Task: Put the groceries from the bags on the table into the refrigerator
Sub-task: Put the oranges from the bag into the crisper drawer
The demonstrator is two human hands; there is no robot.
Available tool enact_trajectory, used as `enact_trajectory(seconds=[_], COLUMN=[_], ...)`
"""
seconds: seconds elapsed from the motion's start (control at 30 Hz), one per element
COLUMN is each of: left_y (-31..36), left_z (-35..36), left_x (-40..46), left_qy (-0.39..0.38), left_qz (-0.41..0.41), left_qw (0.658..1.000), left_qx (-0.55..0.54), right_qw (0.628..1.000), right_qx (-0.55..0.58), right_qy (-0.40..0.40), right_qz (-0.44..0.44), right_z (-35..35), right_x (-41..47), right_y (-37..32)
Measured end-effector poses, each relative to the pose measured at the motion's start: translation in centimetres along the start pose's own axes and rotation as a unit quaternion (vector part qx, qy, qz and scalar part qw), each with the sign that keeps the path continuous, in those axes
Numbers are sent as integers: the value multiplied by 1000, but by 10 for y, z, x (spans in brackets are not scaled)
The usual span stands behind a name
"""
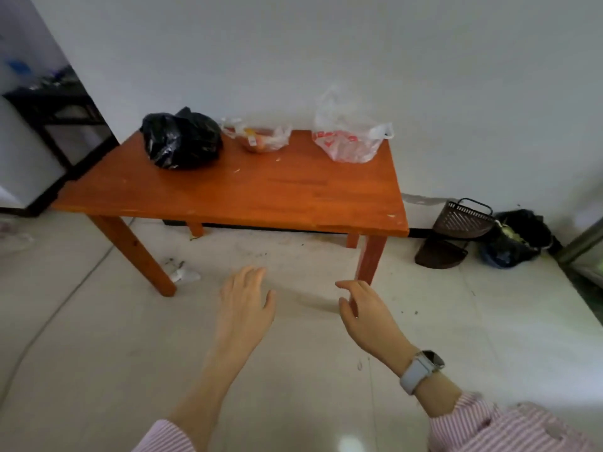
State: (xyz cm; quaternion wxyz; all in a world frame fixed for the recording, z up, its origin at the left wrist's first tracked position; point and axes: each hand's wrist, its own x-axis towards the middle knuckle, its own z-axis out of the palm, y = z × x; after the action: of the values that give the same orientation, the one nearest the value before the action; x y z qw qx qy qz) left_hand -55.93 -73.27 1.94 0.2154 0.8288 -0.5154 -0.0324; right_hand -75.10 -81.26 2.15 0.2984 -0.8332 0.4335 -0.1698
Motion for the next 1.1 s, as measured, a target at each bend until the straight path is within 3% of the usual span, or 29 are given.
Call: enact_trajectory(seconds=[0.3, 0.57, 0.73, 0.97, 1.1], left_y=[-50, -68, -106, -162, -192], left_z=[44, 37, 48, 81, 108], left_x=[192, 382, 468, 634, 735], left_qy=[9, 17, -31, -38, -77], left_qz=[-37, -52, -86, -13, 59], left_qw=[998, 996, 992, 998, 995], left_qx=[-52, -67, -84, -53, -8], right_qw=[999, 997, 996, 999, 995], right_qx=[20, 27, 25, -23, -52], right_qy=[-34, -53, -55, -25, -72], right_qz=[-22, -55, -66, -1, 48], right_z=[25, 21, 37, 79, 109], right_x=[228, 440, 547, 706, 780], right_y=[15, -1, -10, -9, -11])
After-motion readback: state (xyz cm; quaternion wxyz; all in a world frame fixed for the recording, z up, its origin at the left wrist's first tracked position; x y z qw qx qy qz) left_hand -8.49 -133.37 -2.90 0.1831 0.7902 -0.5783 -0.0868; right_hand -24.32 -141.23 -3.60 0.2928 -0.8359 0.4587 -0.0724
